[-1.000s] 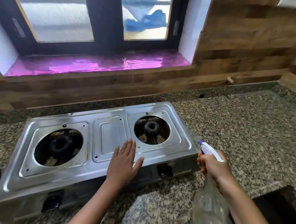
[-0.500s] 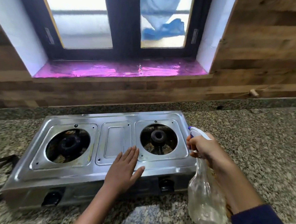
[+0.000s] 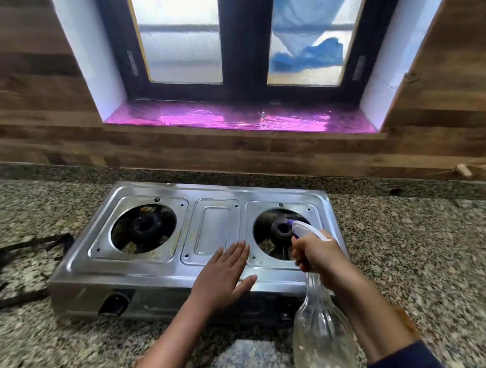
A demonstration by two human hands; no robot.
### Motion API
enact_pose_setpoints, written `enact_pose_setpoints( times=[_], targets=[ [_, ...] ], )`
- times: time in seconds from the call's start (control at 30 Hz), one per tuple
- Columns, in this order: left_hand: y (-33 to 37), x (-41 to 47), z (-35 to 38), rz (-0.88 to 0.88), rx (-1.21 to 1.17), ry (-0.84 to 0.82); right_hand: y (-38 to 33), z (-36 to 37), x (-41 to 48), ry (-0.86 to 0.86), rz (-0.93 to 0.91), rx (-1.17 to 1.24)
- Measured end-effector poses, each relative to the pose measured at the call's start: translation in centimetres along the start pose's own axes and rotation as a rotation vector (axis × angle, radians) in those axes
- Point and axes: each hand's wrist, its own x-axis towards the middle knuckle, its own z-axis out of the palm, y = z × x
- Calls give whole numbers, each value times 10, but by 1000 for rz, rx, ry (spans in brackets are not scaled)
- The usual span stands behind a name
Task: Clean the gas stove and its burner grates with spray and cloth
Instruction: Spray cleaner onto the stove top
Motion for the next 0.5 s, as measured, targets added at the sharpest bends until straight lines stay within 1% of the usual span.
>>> enact_pose_setpoints(
  times=[0.1,0.2,0.23,0.33,0.43,0.5],
  targets=[
    [0,0,0,-1,-11,3,6,-1,-16,-116,-19,-38],
    [0,0,1,-6,-12,10,18,-7,-29,-229,-57,-145],
    [0,0,1,-6,-10,12,27,-9,-30,-235,-49,-163],
    [1,-2,0,-3,-1,8,55,-19,-35,-180,37,-187],
    [1,-2,-1,-4,7,5,70,-38,-42,-172,72,-210],
    [1,-1,0,0,8,1,78,-54,-45,-101,75,-207]
  ],
)
